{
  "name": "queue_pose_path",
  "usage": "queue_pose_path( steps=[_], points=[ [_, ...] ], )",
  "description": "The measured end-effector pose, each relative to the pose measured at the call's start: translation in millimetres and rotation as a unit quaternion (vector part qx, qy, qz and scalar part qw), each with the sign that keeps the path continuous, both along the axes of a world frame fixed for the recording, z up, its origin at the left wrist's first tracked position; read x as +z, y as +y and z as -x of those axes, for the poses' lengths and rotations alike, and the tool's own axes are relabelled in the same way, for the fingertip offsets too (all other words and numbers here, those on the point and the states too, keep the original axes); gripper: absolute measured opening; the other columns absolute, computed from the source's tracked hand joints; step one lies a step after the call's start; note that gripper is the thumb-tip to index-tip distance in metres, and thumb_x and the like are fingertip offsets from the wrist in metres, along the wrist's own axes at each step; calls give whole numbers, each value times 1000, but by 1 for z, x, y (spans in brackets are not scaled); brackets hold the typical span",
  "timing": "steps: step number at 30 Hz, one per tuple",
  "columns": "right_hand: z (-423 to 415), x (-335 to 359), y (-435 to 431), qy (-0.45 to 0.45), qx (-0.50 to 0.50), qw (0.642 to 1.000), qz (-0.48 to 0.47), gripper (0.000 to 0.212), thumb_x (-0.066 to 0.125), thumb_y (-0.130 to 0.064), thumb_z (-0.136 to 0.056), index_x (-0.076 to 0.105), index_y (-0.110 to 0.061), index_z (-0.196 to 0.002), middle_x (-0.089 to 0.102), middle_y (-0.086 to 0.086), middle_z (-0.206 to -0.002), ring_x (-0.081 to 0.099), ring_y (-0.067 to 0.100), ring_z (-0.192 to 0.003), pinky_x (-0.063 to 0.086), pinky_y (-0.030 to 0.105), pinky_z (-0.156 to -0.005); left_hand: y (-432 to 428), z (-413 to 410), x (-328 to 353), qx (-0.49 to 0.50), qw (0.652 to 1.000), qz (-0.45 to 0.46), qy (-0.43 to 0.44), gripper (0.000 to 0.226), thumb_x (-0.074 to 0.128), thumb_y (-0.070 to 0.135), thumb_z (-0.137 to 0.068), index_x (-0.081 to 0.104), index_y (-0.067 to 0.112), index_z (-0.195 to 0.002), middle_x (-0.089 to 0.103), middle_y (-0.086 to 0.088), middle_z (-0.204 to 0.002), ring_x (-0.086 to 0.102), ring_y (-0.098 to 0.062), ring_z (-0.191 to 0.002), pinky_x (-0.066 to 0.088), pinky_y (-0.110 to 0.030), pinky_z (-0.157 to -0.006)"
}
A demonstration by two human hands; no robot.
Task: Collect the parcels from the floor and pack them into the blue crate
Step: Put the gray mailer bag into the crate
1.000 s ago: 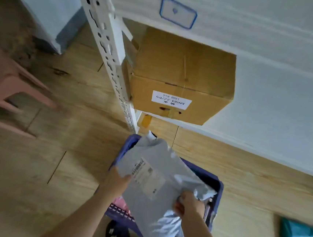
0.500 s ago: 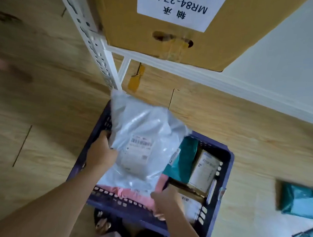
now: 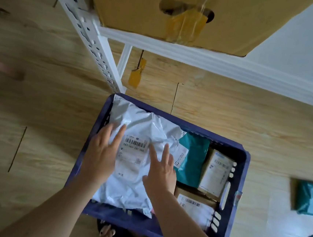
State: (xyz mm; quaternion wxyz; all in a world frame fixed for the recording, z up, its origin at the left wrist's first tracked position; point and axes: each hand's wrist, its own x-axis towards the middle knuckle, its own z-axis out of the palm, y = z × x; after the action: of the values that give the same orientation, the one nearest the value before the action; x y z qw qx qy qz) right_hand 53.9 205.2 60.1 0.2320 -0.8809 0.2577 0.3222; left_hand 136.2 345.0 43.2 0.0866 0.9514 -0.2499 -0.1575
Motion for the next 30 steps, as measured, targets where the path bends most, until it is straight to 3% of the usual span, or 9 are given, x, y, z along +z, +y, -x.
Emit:
queue_pose_path(
  steps=[2,4,6,8,9,13,22,25,30],
  points=[
    [-1,-3,2,-26,46,998,27,101,62,-15,-87,-17,-39,-146,-36,7,-151,-6,32,-146,29,43,-113,-1,1,-11,-103,994,-32,-15,111,74,-6,-47,31,23,-145,31,-14,-149,30,-33,-137,37,-49,-103],
    [-3,-6,1,-3,93,995,22,111,65,-23,-87,-31,-37,-140,-47,8,-142,-18,34,-144,15,50,-118,-5,-2,-12,-124,989,-74,32,123,86,17,-35,32,25,-146,23,-14,-154,15,-31,-143,25,-54,-106],
    [-6,-14,-1,40,107,993,12,121,70,-33,-82,-39,-35,-133,-47,11,-142,-24,36,-141,7,54,-116,-9,-6,-14,-141,976,-142,85,140,89,42,-38,6,30,-150,0,-14,-158,-3,-29,-145,11,-54,-108],
    [-8,-26,-1,68,106,992,10,129,73,-45,-76,-42,-32,-133,-45,14,-143,-25,38,-139,4,56,-114,-13,-11,-21,-154,965,-178,120,138,81,52,-58,-29,30,-138,-33,-10,-148,-23,-29,-141,-4,-53,-112],
    [-8,-33,-1,74,110,991,14,132,73,-50,-73,-42,-31,-134,-44,15,-143,-26,39,-138,2,57,-113,-16,-14,-23,-149,957,-203,146,138,79,54,-61,-36,29,-133,-39,-9,-144,-26,-29,-140,-6,-53,-113],
    [-12,-59,-1,95,134,986,20,133,71,-57,-71,-42,-25,-135,-46,18,-139,-30,39,-135,-7,57,-111,-21,-20,-45,-133,951,-223,169,143,80,56,-57,-41,29,-128,-41,-10,-144,-24,-32,-142,-6,-55,-113],
    [-14,-101,3,69,130,988,41,134,70,-58,-71,-45,-26,-130,-46,23,-136,-22,47,-138,-5,61,-113,-22,-20,-87,-127,948,-244,159,142,82,48,-59,-39,26,-130,-45,-10,-135,-27,-31,-140,0,-55,-114],
    [-17,-109,0,76,122,989,28,134,73,-54,-71,-44,-29,-131,-48,21,-133,-23,47,-138,-4,60,-112,-27,-23,-90,-126,942,-260,172,142,83,47,-59,-40,27,-128,-43,-12,-141,-23,-33,-142,-2,-56,-114],
    [-21,-102,-9,72,137,988,13,128,72,-50,-75,-41,-34,-133,-29,20,-152,-13,40,-143,5,58,-113,-39,-19,-75,-106,933,-294,178,134,79,38,-70,-37,25,-135,-33,-16,-150,-19,-33,-143,-4,-56,-114]
  ],
)
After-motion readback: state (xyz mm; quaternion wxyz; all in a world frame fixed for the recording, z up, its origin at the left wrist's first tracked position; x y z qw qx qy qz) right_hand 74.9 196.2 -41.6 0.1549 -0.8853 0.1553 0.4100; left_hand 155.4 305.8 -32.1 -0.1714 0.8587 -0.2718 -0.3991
